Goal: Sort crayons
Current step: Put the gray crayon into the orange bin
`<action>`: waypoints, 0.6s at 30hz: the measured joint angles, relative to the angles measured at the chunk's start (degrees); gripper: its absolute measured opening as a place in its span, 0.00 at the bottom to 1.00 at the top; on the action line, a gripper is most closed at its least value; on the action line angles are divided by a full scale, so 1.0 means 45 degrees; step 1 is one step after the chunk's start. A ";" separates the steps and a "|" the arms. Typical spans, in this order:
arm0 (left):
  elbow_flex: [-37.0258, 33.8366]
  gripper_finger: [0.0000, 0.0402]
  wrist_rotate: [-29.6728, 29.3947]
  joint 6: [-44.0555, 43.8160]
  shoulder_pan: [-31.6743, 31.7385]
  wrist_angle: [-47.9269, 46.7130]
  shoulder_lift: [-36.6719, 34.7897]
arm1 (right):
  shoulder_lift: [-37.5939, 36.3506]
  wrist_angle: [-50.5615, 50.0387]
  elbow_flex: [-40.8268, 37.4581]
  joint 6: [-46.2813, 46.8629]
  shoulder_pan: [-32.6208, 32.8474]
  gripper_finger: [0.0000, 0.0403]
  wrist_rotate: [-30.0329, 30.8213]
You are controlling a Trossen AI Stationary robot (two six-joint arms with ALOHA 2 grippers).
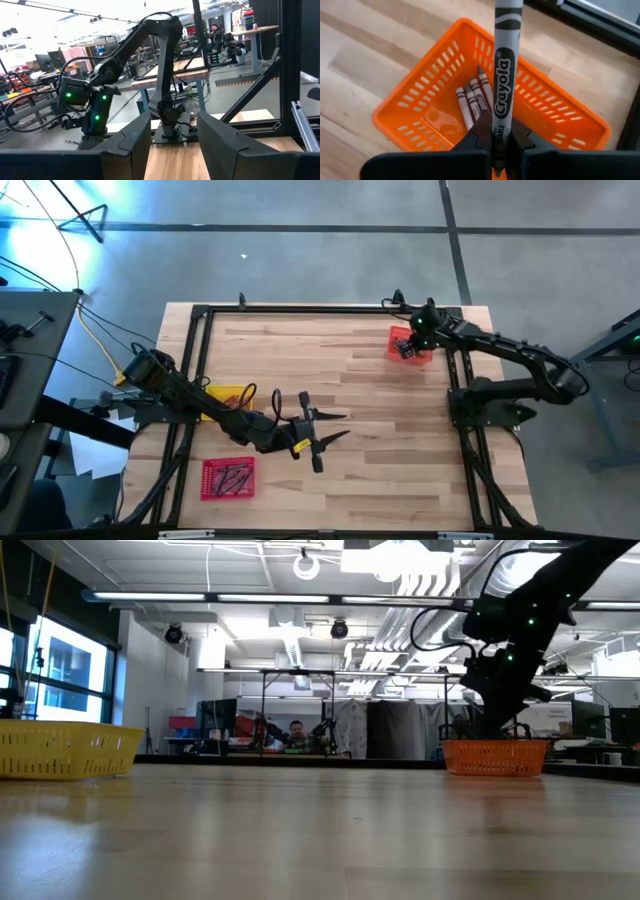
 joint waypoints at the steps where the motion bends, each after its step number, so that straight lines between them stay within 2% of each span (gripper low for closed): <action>1: 0.0000 0.36 -0.0026 0.0005 0.0000 0.0003 0.0000 | 0.0178 -0.0234 0.0205 -0.0083 0.0000 0.01 -0.0008; 11: 0.0000 0.36 -0.0275 0.0001 0.0000 -0.0010 0.0000 | 0.2198 -0.1583 0.0967 -0.0683 0.0010 0.01 -0.0013; 18: 0.0000 0.36 -0.0280 -0.0005 0.0000 -0.0010 0.0000 | 0.2499 -0.1518 0.0957 -0.0683 0.0010 0.01 -0.0008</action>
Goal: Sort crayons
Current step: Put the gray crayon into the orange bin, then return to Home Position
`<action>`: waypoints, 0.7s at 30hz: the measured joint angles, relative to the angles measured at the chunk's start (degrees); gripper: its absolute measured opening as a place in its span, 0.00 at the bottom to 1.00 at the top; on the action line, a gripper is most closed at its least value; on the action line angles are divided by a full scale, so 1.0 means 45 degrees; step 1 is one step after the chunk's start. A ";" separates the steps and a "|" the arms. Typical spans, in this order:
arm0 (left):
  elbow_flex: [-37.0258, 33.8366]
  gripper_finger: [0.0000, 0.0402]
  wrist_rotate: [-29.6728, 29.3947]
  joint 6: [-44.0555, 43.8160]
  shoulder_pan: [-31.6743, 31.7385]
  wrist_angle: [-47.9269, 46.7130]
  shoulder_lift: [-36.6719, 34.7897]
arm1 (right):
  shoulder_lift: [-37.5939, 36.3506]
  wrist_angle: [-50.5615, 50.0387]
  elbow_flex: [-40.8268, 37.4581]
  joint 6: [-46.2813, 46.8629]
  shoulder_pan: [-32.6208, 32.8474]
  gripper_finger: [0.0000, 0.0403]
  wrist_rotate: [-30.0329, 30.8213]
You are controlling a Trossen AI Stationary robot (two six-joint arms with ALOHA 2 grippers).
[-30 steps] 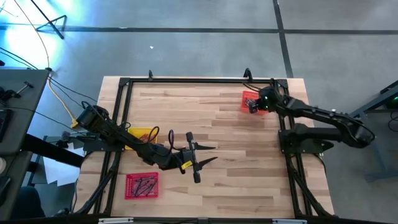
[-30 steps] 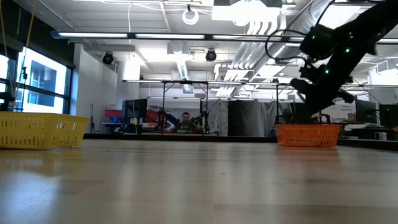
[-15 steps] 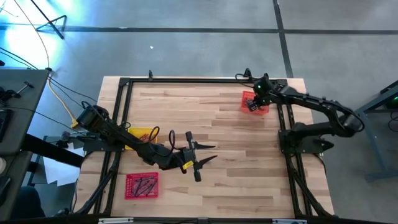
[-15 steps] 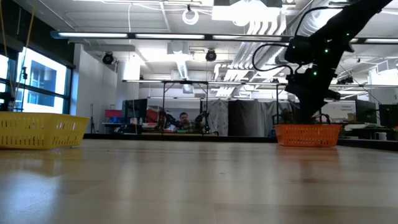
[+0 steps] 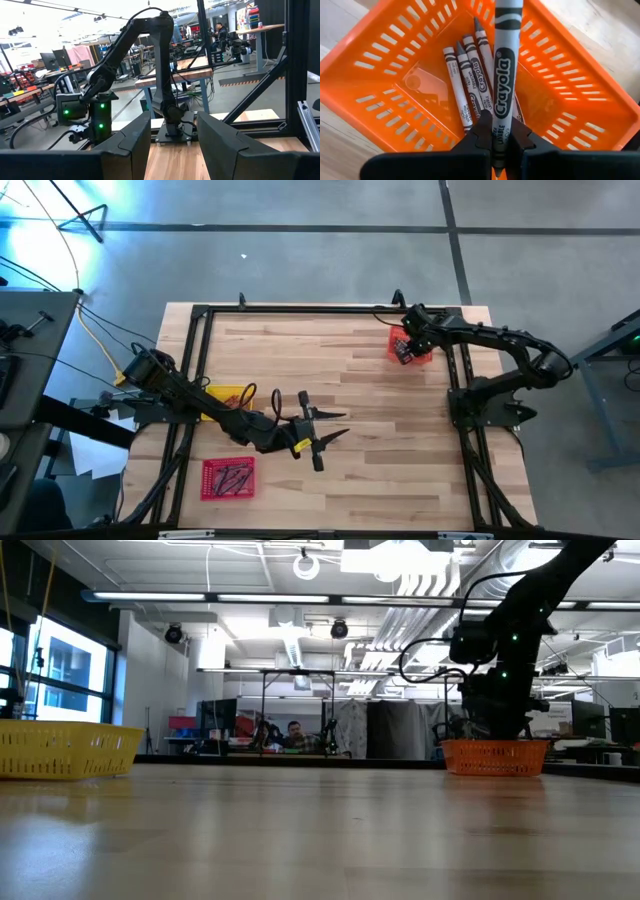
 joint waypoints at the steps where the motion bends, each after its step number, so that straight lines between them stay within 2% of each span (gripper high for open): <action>1: 0.0000 0.36 -0.0005 0.0000 -0.0009 0.0000 0.0000 | 0.0000 -0.0007 0.0000 0.0000 0.0000 0.01 0.0000; 5: 0.0000 0.36 -0.0005 0.0000 -0.0019 -0.0003 0.0000 | 0.0000 -0.0015 0.0000 0.0000 0.0000 0.06 0.0000; 14: 0.0000 0.36 -0.0109 0.0004 -0.0023 -0.0179 0.0000 | 0.0000 -0.0252 0.0100 0.0070 0.0000 0.31 -0.0002; 16: 0.0000 0.36 -0.0697 0.0007 -0.0027 -0.0362 0.0002 | -0.0005 -0.1028 0.0536 0.0104 0.0000 0.34 -0.0058; 19: 0.0000 0.36 -0.2469 0.0018 -0.0139 -0.0745 -0.0037 | -0.0298 -0.2393 0.1431 0.0241 0.0068 0.35 -0.0441; 21: 0.0000 0.36 -0.3511 0.0053 -0.0274 -0.1658 -0.0209 | -0.0863 -0.2524 0.1809 0.0021 0.0327 0.35 -0.1014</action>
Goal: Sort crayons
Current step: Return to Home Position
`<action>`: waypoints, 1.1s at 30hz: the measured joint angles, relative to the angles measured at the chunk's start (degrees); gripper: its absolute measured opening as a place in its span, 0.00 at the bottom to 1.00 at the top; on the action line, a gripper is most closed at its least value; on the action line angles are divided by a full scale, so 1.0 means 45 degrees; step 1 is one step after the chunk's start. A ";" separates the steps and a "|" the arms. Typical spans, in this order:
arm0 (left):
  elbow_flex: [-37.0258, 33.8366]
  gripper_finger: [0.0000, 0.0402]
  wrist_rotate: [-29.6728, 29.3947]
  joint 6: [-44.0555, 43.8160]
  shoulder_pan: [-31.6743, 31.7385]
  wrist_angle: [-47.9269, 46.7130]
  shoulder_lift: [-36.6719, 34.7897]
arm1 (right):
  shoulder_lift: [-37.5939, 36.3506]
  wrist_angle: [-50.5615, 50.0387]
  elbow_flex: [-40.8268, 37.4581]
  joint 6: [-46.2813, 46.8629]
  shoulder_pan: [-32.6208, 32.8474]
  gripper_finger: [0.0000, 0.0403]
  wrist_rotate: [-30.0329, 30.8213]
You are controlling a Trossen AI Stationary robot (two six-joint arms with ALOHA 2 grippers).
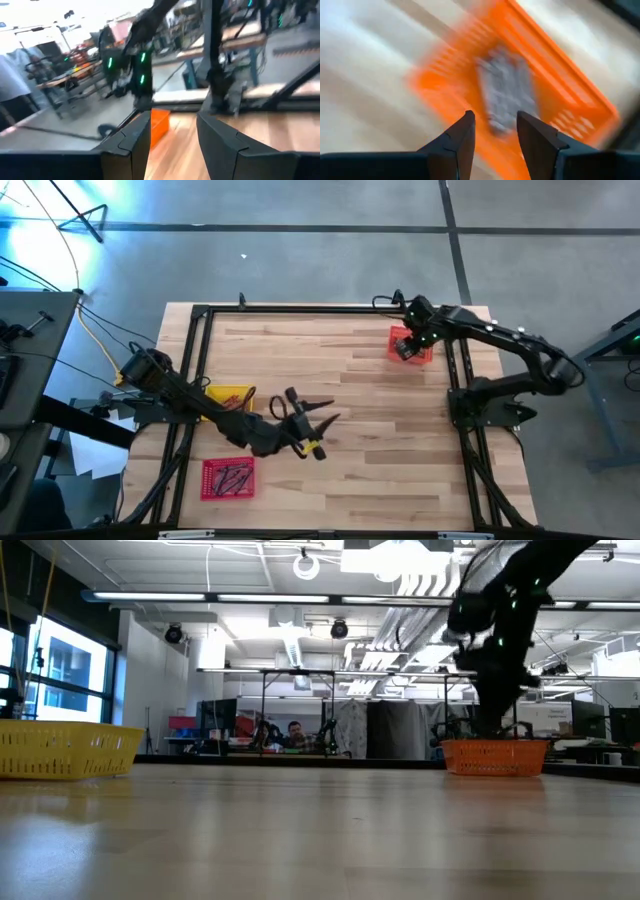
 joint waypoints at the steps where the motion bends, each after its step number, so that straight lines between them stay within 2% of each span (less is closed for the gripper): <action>1: 0.0000 0.36 -0.0286 -0.0028 -0.0103 -0.0482 -0.0111 | -0.0398 0.0224 0.0057 -0.0215 0.0229 0.34 -0.0388; 3: 0.0000 0.36 -0.0761 -0.0270 -0.0385 -0.1464 -0.0328 | -0.1363 0.0849 -0.0057 -0.0462 0.0783 0.34 -0.1016; 6: 0.0000 0.36 -0.1385 -0.0801 -0.0781 -0.2757 -0.0699 | -0.3107 0.2011 -0.0941 -0.0485 0.1789 0.33 -0.1264; 9: 0.0000 0.36 -0.2107 -0.1301 -0.1121 -0.3642 -0.0936 | -0.5061 0.3380 -0.2377 0.0516 0.2973 0.33 -0.1256; 13: 0.0000 0.36 -0.2247 -0.1511 -0.1370 -0.4111 -0.1030 | -0.7505 0.6550 -0.4665 0.1915 0.4758 0.33 -0.1082; 16: 0.0000 0.36 -0.2244 -0.1529 -0.1392 -0.4096 -0.1030 | -0.8742 0.9022 -0.6093 0.2380 0.5916 0.33 -0.0359; 20: 0.0000 0.36 -0.2254 -0.1745 -0.1382 -0.4060 -0.1030 | -0.9385 1.0540 -0.7256 0.2331 0.7078 0.33 0.0520; 28: 0.0000 0.36 -0.2462 -0.1739 -0.1358 -0.4049 -0.1030 | -0.9415 1.4460 -0.9374 0.1670 0.8937 0.33 0.2111; 33: 0.0000 0.36 -0.2570 -0.1739 -0.1353 -0.4047 -0.1030 | -0.9410 1.5290 -0.9940 0.1454 0.9452 0.33 0.2166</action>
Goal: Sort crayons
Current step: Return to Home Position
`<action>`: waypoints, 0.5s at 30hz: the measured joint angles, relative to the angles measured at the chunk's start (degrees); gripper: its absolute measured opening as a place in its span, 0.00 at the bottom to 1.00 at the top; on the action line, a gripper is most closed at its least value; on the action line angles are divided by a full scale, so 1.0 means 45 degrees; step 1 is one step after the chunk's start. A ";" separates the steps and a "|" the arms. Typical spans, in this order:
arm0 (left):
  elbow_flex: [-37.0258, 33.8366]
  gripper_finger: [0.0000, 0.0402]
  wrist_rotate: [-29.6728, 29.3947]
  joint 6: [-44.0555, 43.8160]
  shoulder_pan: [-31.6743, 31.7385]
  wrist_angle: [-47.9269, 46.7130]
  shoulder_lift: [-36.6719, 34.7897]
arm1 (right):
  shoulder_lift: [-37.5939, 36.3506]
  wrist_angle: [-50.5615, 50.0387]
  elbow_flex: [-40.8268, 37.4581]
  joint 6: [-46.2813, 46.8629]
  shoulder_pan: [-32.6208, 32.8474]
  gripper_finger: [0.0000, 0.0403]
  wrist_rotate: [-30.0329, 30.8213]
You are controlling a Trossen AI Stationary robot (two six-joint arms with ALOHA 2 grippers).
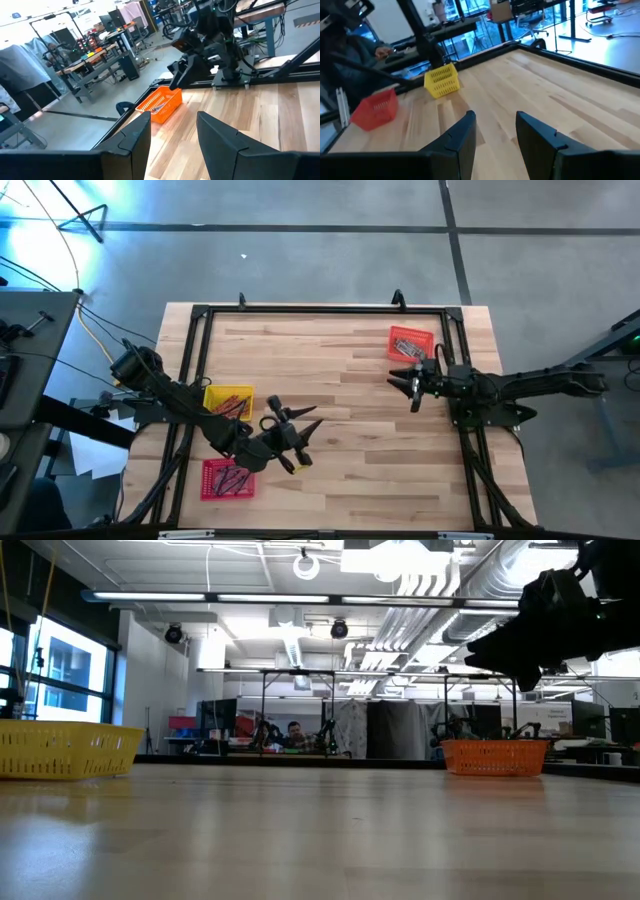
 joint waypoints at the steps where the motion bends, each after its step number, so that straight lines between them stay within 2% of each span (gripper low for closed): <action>1: 0.0000 0.36 0.0000 -0.0002 -0.0005 0.0001 0.0000 | 0.0000 0.0020 -0.0040 -0.0125 0.0073 0.33 0.0000; 15: 0.0000 0.36 -0.0005 -0.0344 -0.0019 0.0003 0.0000 | 0.0005 -0.0301 -0.0073 -0.1756 0.0981 0.33 0.0239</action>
